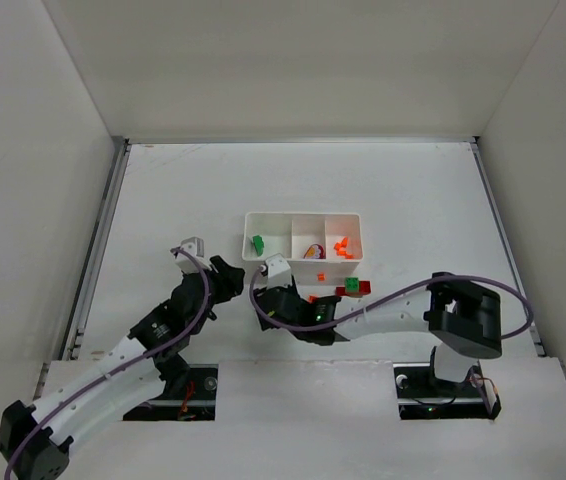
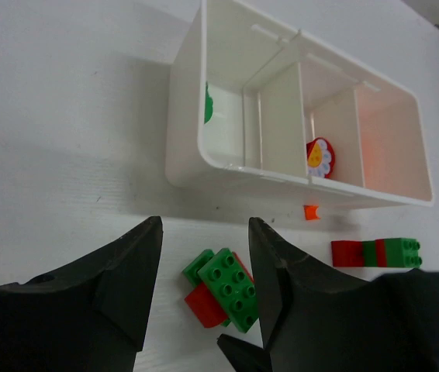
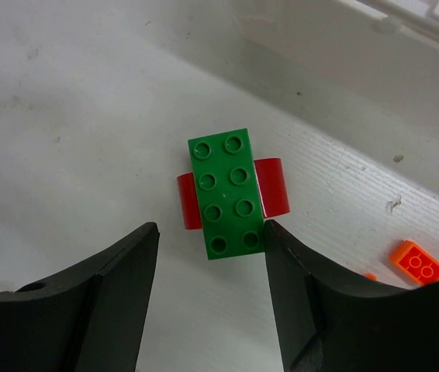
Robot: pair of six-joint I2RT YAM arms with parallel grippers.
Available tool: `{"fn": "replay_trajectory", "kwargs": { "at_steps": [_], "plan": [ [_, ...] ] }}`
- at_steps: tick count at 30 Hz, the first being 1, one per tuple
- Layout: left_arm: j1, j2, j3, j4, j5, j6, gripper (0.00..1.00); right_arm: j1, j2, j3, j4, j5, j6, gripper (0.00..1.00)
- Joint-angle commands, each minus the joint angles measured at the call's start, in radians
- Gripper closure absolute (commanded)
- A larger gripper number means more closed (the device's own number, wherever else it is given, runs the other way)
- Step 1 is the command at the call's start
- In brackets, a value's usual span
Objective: Sort the legos into containers by color
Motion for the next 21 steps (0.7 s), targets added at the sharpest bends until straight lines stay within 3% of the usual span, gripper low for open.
{"fn": "replay_trajectory", "kwargs": {
  "at_steps": [1,11,21],
  "plan": [
    [-0.008,-0.025,-0.012,-0.033,0.006,-0.031,0.55,-0.011,0.022,0.052,-0.028,0.016,-0.013,0.38],
    [0.002,-0.107,-0.032,-0.082,-0.004,-0.031,0.55,-0.004,-0.015,0.070,-0.044,0.069,-0.035,0.38],
    [0.009,-0.119,-0.030,-0.102,0.014,-0.033,0.56,-0.031,0.074,0.096,-0.041,0.017,-0.039,0.39]
  ]
}}
